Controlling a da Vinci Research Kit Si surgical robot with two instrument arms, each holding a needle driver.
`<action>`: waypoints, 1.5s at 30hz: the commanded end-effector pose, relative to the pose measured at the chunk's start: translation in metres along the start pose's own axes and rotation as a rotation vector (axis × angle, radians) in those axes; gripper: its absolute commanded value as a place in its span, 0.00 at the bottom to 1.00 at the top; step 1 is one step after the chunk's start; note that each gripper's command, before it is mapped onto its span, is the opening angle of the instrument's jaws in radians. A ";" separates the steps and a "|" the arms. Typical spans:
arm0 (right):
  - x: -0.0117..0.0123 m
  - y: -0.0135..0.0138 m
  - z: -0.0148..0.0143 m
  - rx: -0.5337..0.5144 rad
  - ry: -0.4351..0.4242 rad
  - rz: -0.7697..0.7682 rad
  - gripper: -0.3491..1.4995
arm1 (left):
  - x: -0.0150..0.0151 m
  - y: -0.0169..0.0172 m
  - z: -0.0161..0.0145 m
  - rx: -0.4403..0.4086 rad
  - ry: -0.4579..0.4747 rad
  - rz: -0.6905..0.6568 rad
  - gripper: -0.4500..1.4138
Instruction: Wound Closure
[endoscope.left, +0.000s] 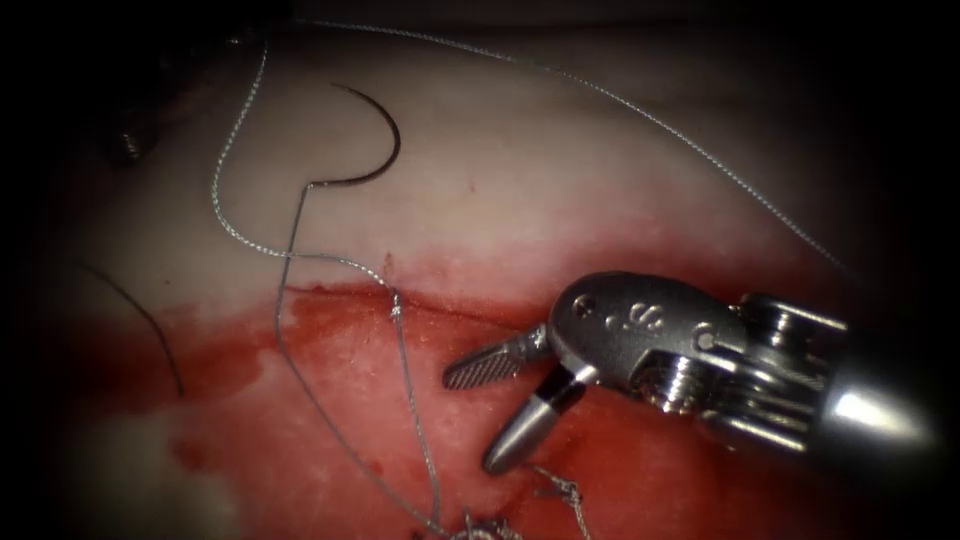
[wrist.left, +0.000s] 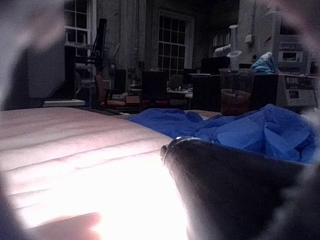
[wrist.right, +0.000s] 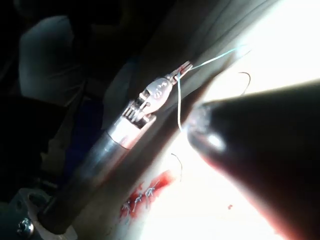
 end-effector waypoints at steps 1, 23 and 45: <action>-0.0027 -0.0013 -0.0010 0.064 -0.042 0.063 0.92 | 0.0010 -0.0013 -0.0003 0.009 0.024 -0.040 0.00; -0.0044 -0.0046 0.0059 0.018 -0.185 0.787 0.00 | 0.0038 -0.0007 0.0005 0.180 0.175 -0.277 0.00; -0.0019 -0.0116 0.0099 0.155 -0.697 1.135 0.00 | 0.0049 -0.0002 -0.0012 0.237 0.102 -0.436 0.00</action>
